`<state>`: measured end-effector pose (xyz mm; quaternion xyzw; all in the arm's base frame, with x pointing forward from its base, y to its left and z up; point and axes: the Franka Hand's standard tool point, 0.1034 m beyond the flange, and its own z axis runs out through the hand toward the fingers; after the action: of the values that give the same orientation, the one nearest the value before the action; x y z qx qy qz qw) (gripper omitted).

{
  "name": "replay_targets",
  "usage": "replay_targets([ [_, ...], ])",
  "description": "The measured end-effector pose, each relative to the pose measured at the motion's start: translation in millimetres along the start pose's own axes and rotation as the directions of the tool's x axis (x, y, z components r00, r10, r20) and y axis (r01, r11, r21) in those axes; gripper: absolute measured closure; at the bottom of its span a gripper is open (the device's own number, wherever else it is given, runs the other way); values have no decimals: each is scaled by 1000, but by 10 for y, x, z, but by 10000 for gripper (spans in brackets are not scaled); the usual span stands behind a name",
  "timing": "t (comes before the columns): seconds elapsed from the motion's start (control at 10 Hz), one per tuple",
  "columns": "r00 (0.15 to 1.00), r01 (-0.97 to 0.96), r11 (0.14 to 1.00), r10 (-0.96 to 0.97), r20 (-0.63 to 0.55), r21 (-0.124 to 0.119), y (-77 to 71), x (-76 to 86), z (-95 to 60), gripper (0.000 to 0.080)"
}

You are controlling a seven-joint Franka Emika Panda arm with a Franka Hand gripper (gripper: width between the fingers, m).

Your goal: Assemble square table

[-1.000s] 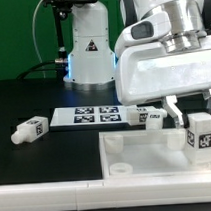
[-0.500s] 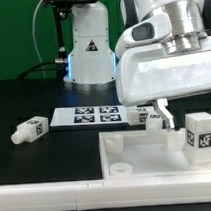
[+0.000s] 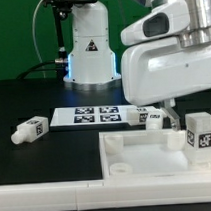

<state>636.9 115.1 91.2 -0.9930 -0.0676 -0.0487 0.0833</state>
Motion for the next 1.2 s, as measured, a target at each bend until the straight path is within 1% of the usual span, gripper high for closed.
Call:
replay_targets([
  [0.1, 999, 7, 1000, -8, 45, 5, 1, -10, 21, 151],
  [0.3, 992, -17, 1000, 15, 123, 13, 42, -89, 76, 151],
  [0.4, 994, -34, 999, 33, 106, 9, 37, -53, 67, 265],
  [0.5, 994, -30, 999, 29, 108, 10, 38, -59, 74, 401],
  [0.6, 990, -88, 996, 87, 107, 6, 40, -58, 72, 401],
  [0.7, 979, -174, 985, 173, 108, -5, 54, -59, 73, 501],
  [0.8, 968, -229, 973, 229, 107, -11, 58, -60, 73, 501],
  [0.9, 952, -291, 957, 291, 100, -12, 100, -70, 82, 511],
  [1.0, 922, -381, 925, 381, 67, -12, 195, -78, 72, 511],
  [1.1, 884, -466, 885, 466, 30, -13, 186, -91, 71, 511],
  [1.2, 806, -590, 807, 591, 23, -19, 157, -112, 71, 512],
])
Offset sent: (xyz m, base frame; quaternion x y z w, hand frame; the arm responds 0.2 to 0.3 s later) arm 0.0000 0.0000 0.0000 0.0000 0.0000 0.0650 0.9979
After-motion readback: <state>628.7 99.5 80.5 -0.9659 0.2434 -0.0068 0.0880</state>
